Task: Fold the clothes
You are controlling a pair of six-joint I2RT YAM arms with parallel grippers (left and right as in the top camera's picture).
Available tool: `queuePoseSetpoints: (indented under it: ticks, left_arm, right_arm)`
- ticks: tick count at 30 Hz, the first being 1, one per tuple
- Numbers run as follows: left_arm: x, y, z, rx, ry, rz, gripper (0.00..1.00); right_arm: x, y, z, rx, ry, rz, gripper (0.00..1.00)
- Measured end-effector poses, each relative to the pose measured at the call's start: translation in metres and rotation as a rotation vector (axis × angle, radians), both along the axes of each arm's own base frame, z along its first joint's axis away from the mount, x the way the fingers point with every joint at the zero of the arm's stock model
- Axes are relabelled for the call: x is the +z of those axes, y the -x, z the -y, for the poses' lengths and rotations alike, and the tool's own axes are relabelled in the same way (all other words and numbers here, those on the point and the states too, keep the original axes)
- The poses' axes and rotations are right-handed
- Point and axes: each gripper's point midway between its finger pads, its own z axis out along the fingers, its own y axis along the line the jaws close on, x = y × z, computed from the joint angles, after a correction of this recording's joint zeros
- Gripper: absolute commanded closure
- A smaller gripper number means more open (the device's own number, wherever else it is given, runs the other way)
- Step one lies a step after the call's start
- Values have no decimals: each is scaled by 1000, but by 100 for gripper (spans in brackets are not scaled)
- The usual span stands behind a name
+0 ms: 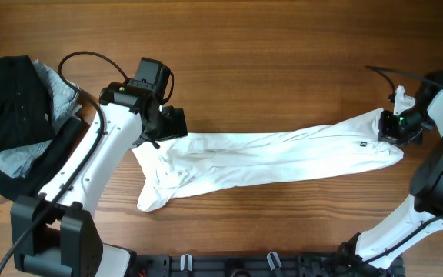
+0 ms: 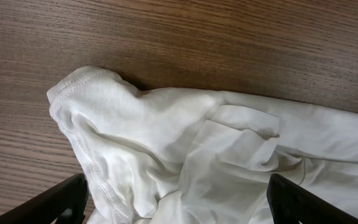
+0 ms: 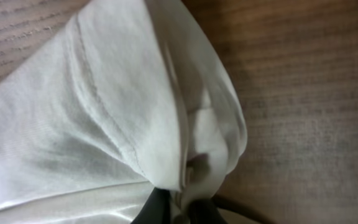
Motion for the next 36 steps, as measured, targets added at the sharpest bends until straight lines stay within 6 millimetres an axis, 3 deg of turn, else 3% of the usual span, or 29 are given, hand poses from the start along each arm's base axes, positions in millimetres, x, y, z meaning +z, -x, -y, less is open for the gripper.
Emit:
queuePoseSetpoints:
  ticks: [3,9,12,14,17,18,19,26,36]
  left_arm:
    - [0,0,0,0,0,0,7]
    - [0,-1,0,0,2,6,6]
    - [0,-3,1,0,3,11,6]
    - [0,-3,1,0,3,12,6]
    - [0,-3,1,0,3,11,6]
    - [0,-2,1,0,3,10,6]
    - [0,-2,1,0,2,7,6]
    - [0,1,0,0,-1,-4,6]
    - [0,1,0,0,-1,-4,6]
  right_arm:
    - [15,-5,3,-43,-5,-14,96]
    - [72,-24,5,-126,2,23,96]
    - [89,-23,-19,-98,-16,21,96]
    - [94,-24,-46,-50,-33,4,96]
    - [94,-29,-80,26,-44,-10,96]
    - [92,-32,-108,94,-50,-16,96]
    - [90,-33,-119,115,-50,-19,96]
    - [65,-8,-198,236,-53,-113,96]
    - [50,8,-250,318,-41,-128,92]
